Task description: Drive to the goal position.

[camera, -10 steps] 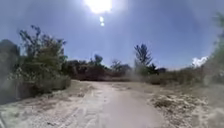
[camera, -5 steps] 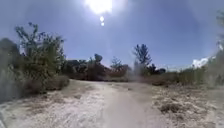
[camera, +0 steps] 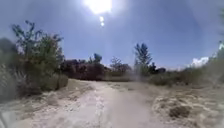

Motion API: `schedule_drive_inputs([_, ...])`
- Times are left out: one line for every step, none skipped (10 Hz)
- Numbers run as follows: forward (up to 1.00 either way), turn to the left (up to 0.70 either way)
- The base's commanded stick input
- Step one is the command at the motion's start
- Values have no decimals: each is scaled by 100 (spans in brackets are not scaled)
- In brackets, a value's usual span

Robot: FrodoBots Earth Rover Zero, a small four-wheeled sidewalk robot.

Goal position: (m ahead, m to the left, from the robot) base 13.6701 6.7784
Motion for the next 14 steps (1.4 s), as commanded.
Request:
schedule_drive_inputs([44,23])
schedule_drive_inputs([44,9])
schedule_drive_inputs([44,2])
schedule_drive_inputs([44,2])
schedule_drive_inputs([44,2])
schedule_drive_inputs([44,2])
schedule_drive_inputs([44,2])
schedule_drive_inputs([44,2])
schedule_drive_inputs([44,2])
schedule_drive_inputs([44,2])
schedule_drive_inputs([44,2])
schedule_drive_inputs([44,2])
schedule_drive_inputs([44,2])
schedule_drive_inputs([44,2])
